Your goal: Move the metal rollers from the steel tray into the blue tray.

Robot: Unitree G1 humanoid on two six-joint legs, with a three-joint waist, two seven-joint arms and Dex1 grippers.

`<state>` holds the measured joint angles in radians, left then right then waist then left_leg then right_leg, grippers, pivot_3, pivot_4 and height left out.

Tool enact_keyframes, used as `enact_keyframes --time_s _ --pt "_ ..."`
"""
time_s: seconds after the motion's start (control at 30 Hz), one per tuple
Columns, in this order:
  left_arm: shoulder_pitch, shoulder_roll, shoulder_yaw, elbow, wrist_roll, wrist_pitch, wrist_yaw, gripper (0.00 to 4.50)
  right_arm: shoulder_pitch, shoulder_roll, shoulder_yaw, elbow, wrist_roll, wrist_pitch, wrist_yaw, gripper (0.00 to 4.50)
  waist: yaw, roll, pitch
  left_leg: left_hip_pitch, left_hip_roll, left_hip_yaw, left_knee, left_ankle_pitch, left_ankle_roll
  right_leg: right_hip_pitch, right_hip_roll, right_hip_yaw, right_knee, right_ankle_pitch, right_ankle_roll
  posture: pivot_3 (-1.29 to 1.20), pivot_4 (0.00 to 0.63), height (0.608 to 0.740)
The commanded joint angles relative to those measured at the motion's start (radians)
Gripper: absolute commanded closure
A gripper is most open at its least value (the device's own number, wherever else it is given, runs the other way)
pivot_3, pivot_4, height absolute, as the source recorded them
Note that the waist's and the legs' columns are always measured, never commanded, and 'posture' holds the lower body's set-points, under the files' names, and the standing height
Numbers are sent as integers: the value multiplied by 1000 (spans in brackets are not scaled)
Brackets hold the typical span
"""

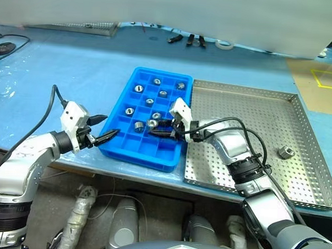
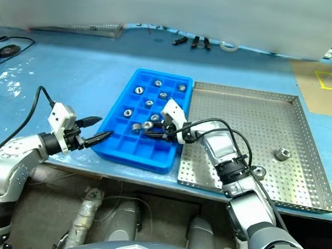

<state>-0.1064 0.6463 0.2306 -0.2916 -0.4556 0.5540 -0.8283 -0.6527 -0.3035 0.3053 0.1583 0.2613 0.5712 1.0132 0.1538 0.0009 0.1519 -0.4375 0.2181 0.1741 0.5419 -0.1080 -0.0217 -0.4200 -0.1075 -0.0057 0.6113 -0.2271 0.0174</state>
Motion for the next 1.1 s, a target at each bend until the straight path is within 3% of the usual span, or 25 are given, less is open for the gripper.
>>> enact_keyframes --time_s 0.03,0.5,0.67,0.87,1.1 --pt "-4 14 -3 -40 -18 0 4 799 15 -21 9 -71 43 62 49 2903 0 0 0 0 0 0 0 0 0 0 0 0 0 0 0 239 150 740" --pt "-19 46 -34 -25 -31 11 -17 799 35 16 26 -110 113 204 67 2903 -1 0 0 1 1 0 0 1 -1 0 1 0 1 0 0 218 150 740" --pt "-35 57 -45 -3 -31 1 -39 799 27 35 13 -91 87 178 19 1272 -2 0 0 1 1 0 0 1 -2 0 1 0 2 0 0 188 150 740" --pt "-95 29 -121 25 -31 -11 -73 799 32 -28 -48 -141 47 115 -60 1272 -2 0 0 2 1 0 1 3 -6 -1 1 2 5 0 0 113 150 740" --pt "-268 -85 -269 155 22 -73 -100 799 133 -186 -231 -400 121 190 -129 1272 -13 -1 0 1 -1 0 3 4 -6 0 0 7 8 0 1 -38 150 740"
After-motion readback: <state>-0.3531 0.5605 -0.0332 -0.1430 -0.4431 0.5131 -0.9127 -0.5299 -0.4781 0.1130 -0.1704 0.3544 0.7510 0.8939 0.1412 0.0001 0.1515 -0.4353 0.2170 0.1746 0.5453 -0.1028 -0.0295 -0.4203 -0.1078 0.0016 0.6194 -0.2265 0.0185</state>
